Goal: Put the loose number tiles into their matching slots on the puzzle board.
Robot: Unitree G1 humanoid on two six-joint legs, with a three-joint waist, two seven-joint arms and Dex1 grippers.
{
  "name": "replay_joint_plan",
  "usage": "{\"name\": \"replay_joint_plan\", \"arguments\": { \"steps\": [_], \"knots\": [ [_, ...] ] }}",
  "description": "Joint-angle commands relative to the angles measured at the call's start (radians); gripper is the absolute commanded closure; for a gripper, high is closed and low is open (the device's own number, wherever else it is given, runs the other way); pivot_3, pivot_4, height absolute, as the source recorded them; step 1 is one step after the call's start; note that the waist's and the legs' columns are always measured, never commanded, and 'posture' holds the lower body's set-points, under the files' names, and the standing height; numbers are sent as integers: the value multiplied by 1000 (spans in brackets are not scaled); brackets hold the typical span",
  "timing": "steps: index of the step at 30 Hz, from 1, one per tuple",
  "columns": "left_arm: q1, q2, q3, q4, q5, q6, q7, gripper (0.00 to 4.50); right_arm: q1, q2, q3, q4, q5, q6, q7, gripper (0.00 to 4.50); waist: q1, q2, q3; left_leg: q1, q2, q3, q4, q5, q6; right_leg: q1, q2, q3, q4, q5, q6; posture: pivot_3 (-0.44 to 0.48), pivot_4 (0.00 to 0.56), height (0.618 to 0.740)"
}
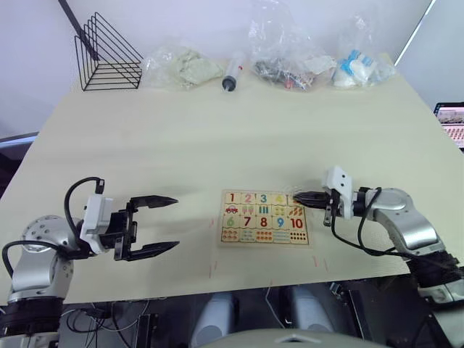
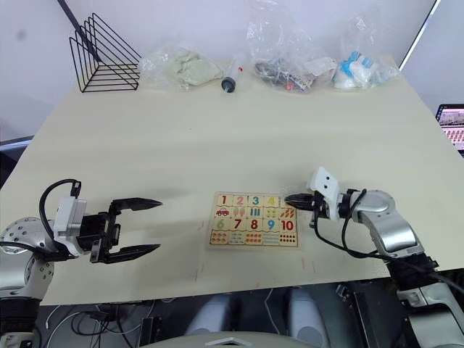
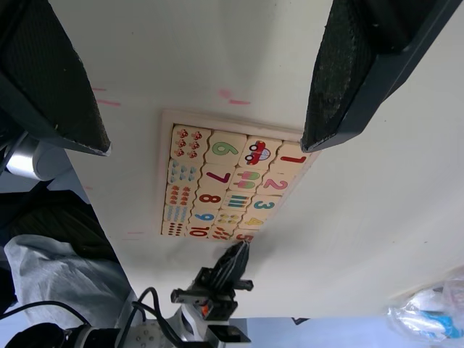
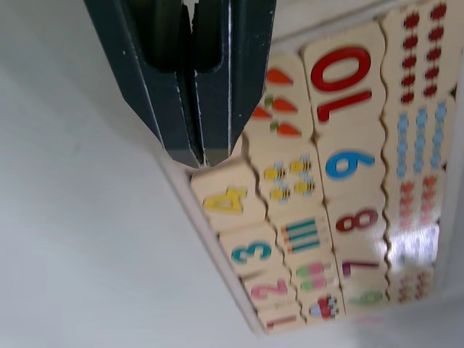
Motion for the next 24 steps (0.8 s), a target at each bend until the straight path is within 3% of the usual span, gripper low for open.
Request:
{"name": "replay_joint_plan", "arguments": {
  "steps": [1, 9, 18, 19, 20, 24],
  "knots": [
    [6, -2, 7, -30, -5, 7, -1, 0, 6, 1, 1, 30, -30, -55, 8, 4473, -1, 0, 0, 0, 0, 0, 0, 0, 0, 0, 0, 0, 0, 0, 0, 0, 150, 740],
    [56, -17, 26, -68, -5, 41, 66, 0, 34, -2, -71, -13, 13, -66, -13, 4473, 2, 1, -1, 2, 1, 2, 0, 0, 0, 2, 1, 0, 0, 0, 0, 0, 150, 740],
    [125, -85, 68, -118, 27, 159, 355, 0, 184, -25, -254, -132, 70, -60, -113, 4473, 3, 1, -1, 2, 0, 0, 0, 0, 0, 2, 1, 1, 0, 0, 0, 0, 150, 740],
    [134, -96, 78, -126, 28, 162, 386, 0, 209, -27, -280, -134, 82, -66, -114, 3968, 3, 1, -1, 2, 0, 0, 0, 0, 0, 2, 1, 1, 0, 0, 0, 0, 150, 740],
    [143, -109, 90, -133, 29, 160, 414, 0, 235, -33, -302, -134, 91, -80, -107, 3784, 4, 1, -1, 2, 1, 0, 0, 0, 0, 2, 0, 1, 0, 0, 0, 0, 150, 740],
    [180, -148, 123, -169, 37, 215, 546, 0, 324, -46, -405, -137, 160, -119, -67, 1952, 3, 1, -1, 2, 0, 0, 0, 0, 0, 2, 0, 2, 0, 1, 0, 0, 150, 740]
  ]
}}
